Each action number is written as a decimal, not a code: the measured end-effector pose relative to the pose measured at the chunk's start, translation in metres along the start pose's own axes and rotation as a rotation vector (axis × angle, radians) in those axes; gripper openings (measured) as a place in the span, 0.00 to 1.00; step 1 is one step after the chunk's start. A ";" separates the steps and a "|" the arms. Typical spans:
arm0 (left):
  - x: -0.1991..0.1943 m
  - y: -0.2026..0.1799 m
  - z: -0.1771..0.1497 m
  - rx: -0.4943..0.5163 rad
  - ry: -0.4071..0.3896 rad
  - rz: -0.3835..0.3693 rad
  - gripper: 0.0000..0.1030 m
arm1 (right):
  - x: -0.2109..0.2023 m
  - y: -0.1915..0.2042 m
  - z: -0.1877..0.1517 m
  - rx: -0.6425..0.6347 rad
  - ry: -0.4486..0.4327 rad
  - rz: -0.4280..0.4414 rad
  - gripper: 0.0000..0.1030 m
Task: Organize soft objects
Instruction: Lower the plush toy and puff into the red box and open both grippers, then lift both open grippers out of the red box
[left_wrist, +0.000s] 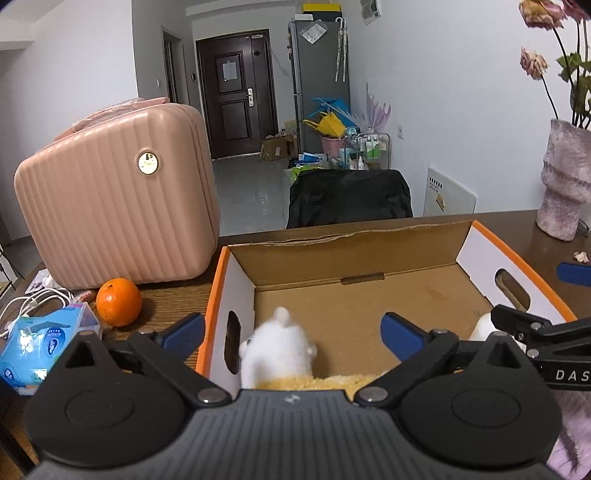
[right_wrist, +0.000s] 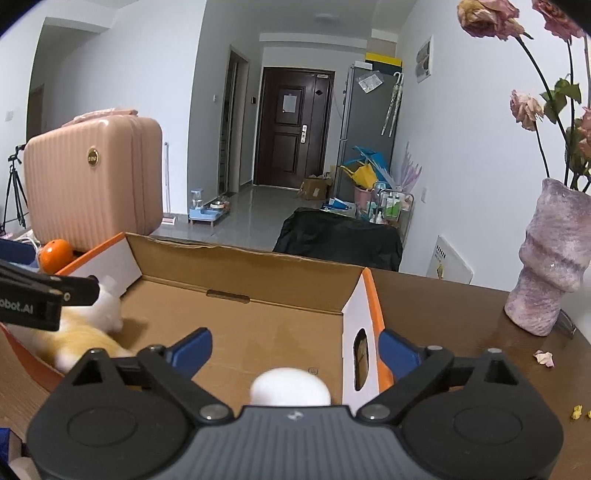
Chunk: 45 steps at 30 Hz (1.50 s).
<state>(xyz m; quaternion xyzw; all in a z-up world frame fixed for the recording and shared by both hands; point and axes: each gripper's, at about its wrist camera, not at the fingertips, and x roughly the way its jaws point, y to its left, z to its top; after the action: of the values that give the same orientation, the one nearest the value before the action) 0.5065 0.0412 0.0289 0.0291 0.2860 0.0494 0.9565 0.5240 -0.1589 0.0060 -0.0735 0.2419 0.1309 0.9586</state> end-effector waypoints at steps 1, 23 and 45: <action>-0.001 0.001 0.000 -0.003 -0.001 0.001 1.00 | -0.001 -0.001 0.000 0.003 -0.002 0.001 0.98; -0.072 0.008 -0.005 -0.022 -0.070 -0.010 1.00 | -0.071 0.000 0.001 0.011 -0.056 0.011 1.00; -0.175 0.004 -0.052 -0.052 -0.149 -0.059 1.00 | -0.183 0.015 -0.027 0.002 -0.129 0.012 1.00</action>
<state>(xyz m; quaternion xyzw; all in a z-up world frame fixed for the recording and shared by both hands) 0.3318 0.0268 0.0814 -0.0004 0.2133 0.0260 0.9766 0.3523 -0.1898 0.0698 -0.0623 0.1802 0.1410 0.9715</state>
